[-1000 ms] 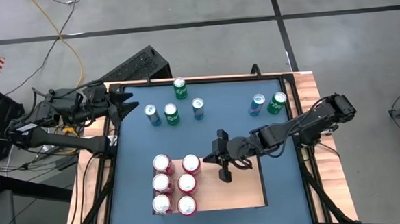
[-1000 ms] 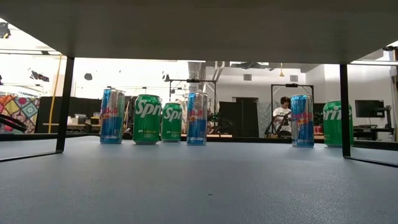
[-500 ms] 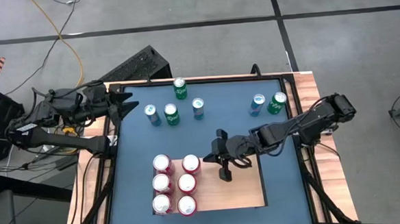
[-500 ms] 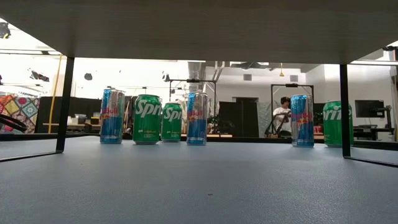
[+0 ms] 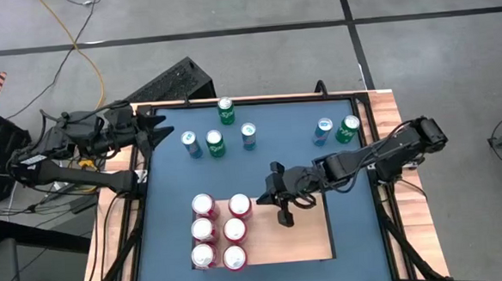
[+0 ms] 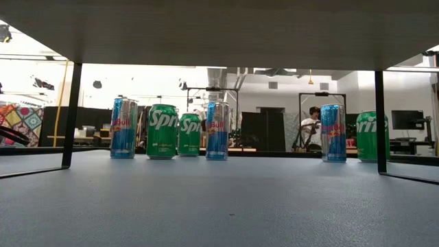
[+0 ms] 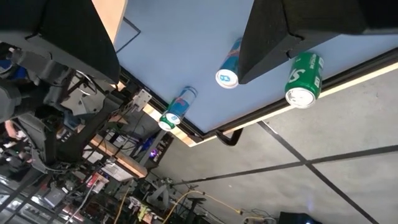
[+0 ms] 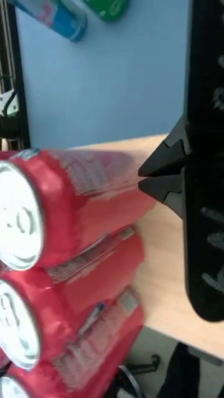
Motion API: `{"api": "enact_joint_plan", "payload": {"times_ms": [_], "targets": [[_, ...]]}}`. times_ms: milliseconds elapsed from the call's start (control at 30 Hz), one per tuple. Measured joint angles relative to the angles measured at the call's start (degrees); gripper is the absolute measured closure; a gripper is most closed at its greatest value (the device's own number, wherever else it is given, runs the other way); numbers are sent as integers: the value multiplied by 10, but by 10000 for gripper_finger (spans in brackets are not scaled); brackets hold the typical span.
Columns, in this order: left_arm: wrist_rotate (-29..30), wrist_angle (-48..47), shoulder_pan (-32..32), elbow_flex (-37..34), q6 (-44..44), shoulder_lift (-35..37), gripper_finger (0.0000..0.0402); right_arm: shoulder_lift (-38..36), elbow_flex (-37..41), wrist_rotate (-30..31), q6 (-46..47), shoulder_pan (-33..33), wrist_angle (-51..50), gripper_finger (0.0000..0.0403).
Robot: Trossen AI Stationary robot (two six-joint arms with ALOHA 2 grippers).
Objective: Place canned beverage on shelf
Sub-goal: Put the orange soda can on the shelf aligned with the other orange soda cans
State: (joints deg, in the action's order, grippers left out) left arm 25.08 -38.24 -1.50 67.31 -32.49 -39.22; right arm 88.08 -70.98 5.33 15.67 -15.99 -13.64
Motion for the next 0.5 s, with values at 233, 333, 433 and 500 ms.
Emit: {"api": "enact_joint_plan", "payload": {"times_ms": [233,333,433,500], "targets": [[7,2,0,0,1,0,93,-24,0,-8,-27,1,-28,403],[8,3,0,0,0,0,93,-24,0,-10,-27,1,-39,403],[12,5,0,0,-9,0,93,-24,3,-12,-49,-1,-29,403],[12,4,0,0,-11,0,93,-24,12,-12,-61,-1,-7,403]]}}
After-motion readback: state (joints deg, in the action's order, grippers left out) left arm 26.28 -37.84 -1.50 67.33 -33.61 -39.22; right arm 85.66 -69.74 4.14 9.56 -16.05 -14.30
